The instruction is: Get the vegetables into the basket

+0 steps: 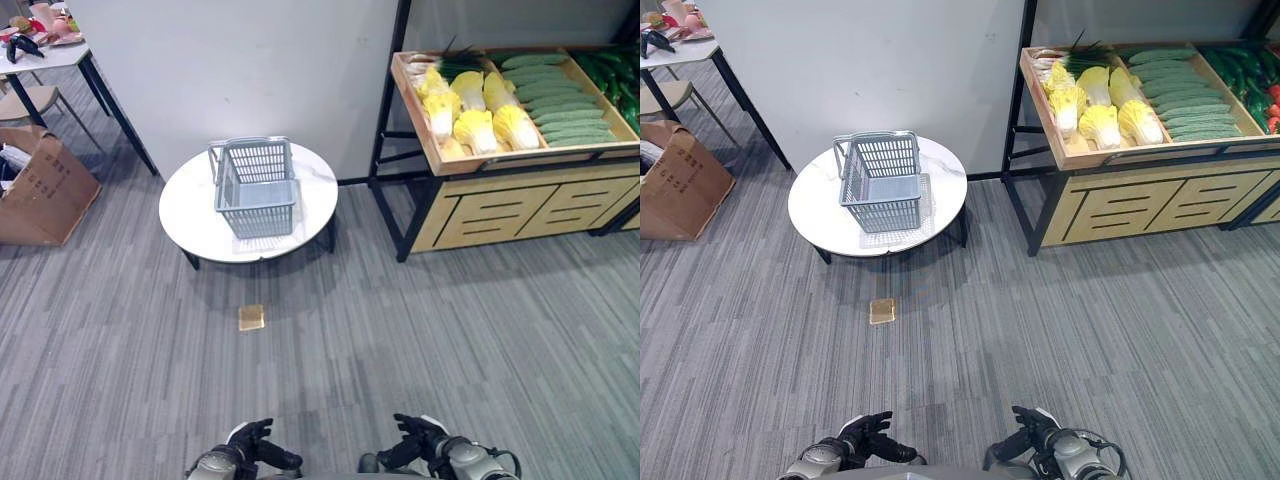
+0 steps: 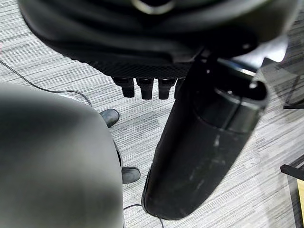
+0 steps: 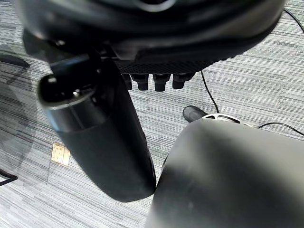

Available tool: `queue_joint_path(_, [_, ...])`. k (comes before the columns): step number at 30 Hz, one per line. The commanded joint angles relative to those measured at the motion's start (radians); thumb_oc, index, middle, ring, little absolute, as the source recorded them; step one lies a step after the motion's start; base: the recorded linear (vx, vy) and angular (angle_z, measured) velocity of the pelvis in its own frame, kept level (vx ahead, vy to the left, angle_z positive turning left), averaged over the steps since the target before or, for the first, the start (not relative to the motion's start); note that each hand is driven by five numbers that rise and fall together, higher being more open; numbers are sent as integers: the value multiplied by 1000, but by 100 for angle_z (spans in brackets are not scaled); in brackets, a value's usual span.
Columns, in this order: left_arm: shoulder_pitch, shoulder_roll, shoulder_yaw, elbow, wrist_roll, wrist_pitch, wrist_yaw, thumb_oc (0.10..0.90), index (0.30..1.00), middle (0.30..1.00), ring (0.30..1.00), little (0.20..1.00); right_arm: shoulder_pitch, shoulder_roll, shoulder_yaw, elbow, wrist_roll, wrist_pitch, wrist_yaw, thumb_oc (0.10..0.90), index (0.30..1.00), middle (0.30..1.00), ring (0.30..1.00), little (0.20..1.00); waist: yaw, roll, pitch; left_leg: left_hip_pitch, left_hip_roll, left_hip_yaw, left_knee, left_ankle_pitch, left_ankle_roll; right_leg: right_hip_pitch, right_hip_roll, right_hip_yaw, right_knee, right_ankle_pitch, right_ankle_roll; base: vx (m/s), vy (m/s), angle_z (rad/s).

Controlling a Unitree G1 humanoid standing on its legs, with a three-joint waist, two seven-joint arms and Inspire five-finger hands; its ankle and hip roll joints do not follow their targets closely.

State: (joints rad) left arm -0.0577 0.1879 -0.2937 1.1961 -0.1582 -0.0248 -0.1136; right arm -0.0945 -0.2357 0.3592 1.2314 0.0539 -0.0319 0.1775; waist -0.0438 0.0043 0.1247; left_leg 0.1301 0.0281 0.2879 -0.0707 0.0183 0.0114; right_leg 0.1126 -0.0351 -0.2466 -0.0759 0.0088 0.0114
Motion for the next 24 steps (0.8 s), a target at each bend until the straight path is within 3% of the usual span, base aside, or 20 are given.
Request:
queue_joint_path(1, [-35, -34, -22, 75, 6, -10, -3, 900, 1000, 1000, 1000, 1000, -1, -10, 62, 90, -8, 11, 19, 900, 1000, 1000, 1000, 1000, -1, -5, -12, 23, 59, -8, -17, 15, -112, 9, -96, 32, -11, 68, 153, 0, 0, 0])
queue_joint_path(24, [-21, -16, 15, 137, 48, -5, 15, 900, 1000, 1000, 1000, 1000, 33, 25, 60, 93, 2, 16, 20, 900, 1000, 1000, 1000, 1000, 2, -25, -27, 32, 57, -7, -17, 6, -111, 25, -91, 25, -11, 56, 154, 5, -1, 0])
